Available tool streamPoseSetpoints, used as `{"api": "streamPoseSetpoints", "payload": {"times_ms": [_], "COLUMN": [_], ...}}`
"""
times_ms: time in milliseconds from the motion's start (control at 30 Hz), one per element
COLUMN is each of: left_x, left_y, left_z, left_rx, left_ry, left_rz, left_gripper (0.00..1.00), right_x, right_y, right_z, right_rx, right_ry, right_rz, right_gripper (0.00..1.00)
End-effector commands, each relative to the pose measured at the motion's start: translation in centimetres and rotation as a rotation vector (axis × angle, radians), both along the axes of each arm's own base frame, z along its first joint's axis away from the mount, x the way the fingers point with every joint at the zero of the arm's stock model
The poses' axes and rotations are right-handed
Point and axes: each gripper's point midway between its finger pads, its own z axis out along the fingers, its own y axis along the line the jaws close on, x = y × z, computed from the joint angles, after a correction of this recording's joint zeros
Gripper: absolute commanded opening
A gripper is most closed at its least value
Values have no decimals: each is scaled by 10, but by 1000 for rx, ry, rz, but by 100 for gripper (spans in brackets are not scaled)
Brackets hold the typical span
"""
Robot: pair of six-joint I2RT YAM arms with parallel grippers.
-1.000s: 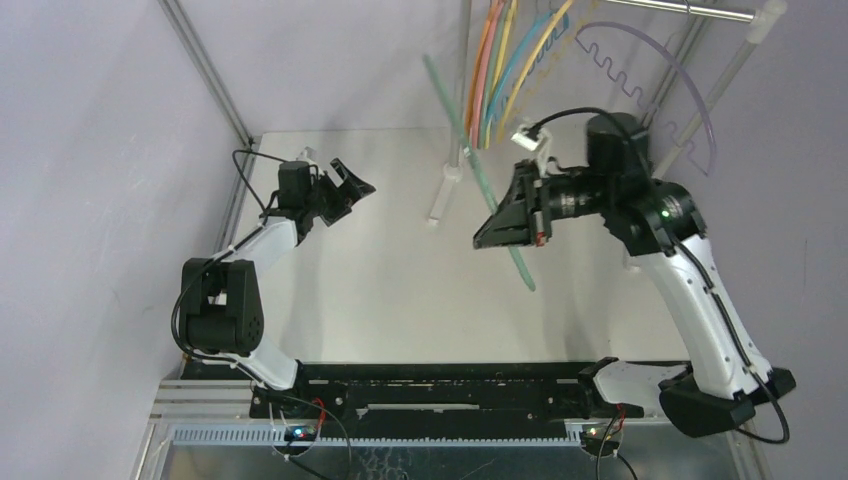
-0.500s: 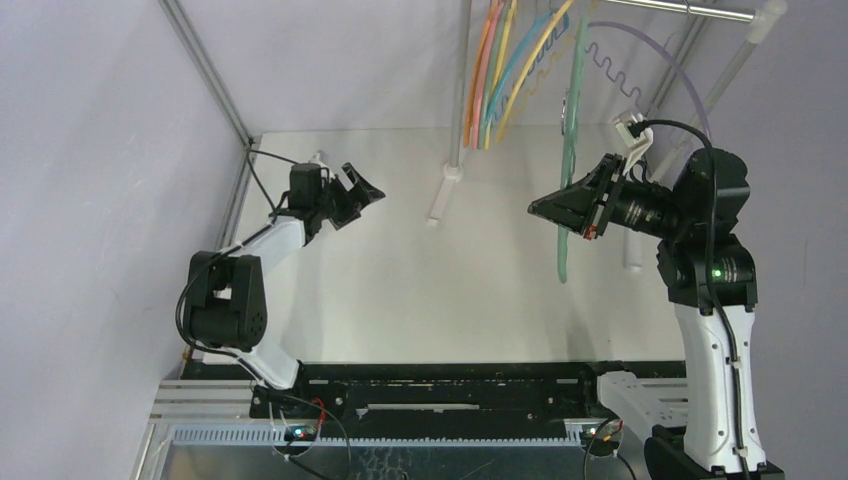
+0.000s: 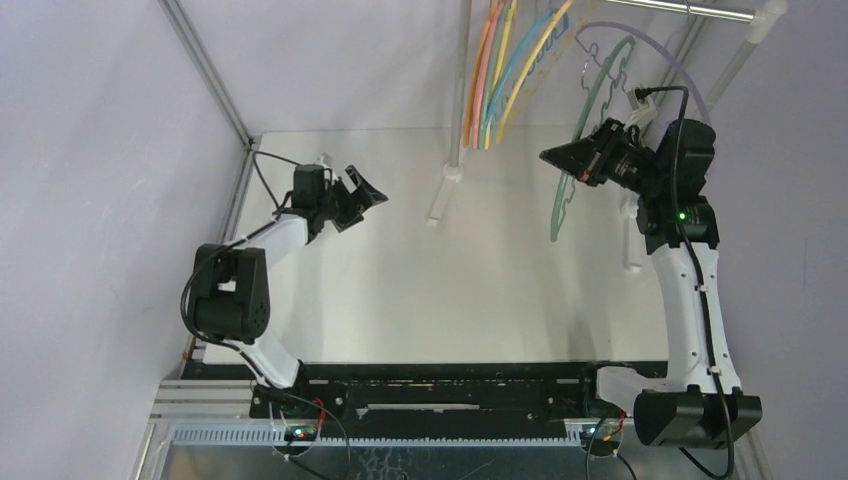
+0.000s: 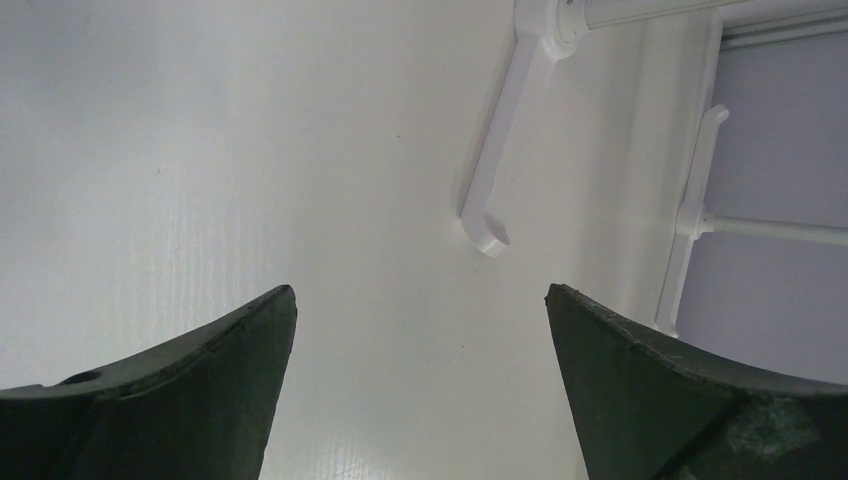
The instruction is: Organize the hangers
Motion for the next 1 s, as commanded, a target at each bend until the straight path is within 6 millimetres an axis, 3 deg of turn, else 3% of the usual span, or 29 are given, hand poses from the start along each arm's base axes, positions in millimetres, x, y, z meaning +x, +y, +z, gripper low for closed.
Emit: {"api": "streamPoseSetpoints", "payload": {"times_ms": [0,433,967], "left_x": [19,14,20], "left_y": [-8,-6,-4], "left_z": [30,14,10], "left_rx": [-22,-13,-19], "left_ry": [-88,-58,-55], "left_rz": [-30,-32,-18], "left_gripper": [99,99,99], "right_x": [11,55,5], "right_y": [-3,-4,30], "right_z": [54,58,35], "right_rx": [17,38,7], "right_ry": [-225,-227,-151], "right_rz": [-23,8,142], "right_gripper": [0,0,0]}}
